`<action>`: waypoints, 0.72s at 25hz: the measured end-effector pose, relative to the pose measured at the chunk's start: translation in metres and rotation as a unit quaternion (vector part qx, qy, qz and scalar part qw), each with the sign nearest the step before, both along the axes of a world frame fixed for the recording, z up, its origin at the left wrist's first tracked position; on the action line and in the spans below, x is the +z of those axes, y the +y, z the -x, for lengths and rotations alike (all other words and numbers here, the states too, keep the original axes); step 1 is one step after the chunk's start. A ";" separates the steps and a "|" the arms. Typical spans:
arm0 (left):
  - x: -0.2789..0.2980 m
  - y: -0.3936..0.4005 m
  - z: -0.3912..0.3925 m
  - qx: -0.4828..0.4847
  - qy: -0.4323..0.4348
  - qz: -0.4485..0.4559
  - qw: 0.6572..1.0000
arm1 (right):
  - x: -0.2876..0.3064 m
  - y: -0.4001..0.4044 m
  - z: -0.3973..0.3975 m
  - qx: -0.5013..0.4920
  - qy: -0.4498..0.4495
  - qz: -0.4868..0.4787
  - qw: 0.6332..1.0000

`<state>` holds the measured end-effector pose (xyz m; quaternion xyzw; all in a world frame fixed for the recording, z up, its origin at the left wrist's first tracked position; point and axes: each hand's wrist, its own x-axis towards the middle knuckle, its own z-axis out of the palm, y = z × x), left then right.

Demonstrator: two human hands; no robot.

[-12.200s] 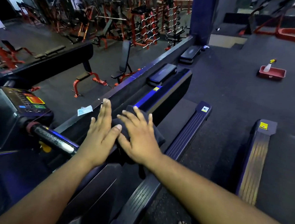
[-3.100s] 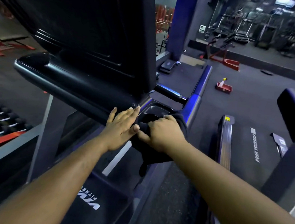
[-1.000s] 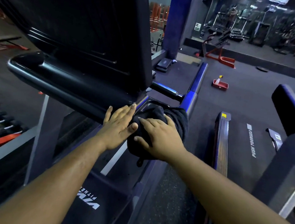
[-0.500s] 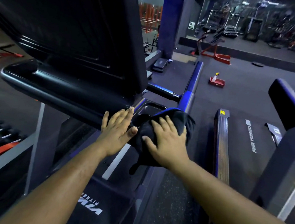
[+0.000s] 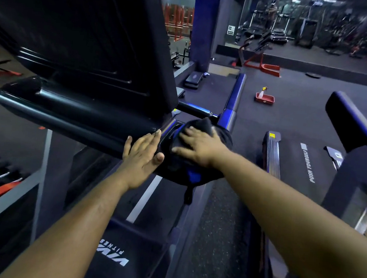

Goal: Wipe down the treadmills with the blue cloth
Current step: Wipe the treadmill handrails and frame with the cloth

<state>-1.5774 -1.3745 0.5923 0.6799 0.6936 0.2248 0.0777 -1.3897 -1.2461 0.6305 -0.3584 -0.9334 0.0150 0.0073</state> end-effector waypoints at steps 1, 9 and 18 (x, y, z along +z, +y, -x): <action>0.001 0.000 -0.001 0.003 0.003 0.006 1.000 | 0.004 0.009 0.006 -0.039 -0.011 0.014 0.999; -0.001 -0.001 0.001 0.005 -0.004 0.001 1.000 | -0.015 -0.024 -0.014 -0.081 0.142 -0.026 0.986; 0.019 0.008 -0.082 0.025 0.135 0.026 0.990 | -0.033 0.064 -0.071 0.010 0.240 0.017 0.970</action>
